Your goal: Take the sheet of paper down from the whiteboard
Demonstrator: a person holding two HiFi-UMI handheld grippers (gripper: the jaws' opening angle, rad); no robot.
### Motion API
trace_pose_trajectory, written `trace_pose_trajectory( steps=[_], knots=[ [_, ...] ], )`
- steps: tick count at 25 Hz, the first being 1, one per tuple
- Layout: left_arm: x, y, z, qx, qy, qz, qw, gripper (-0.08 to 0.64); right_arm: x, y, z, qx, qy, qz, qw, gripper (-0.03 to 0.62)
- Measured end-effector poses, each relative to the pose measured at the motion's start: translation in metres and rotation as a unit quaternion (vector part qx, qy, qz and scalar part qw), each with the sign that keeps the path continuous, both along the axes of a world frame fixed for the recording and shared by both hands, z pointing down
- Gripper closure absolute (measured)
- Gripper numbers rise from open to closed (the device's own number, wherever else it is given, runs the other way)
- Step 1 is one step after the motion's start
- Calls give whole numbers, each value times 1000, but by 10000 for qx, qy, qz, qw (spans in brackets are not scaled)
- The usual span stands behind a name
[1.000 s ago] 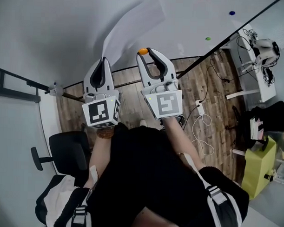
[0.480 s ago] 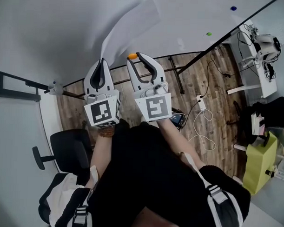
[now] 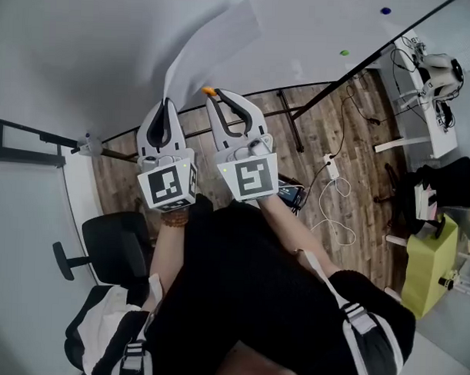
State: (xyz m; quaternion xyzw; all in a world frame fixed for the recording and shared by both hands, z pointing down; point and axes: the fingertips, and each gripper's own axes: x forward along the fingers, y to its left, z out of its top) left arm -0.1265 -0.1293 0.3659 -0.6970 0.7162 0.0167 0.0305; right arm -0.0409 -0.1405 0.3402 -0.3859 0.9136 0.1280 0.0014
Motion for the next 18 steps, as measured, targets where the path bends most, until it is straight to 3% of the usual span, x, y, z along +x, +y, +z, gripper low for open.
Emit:
trace_pose_trajectory(
  steps=[18],
  knots=[
    [-3,-1,1,80,11,2,10000,551,1,-1,-14,181,-286,-1,9994,577]
  ],
)
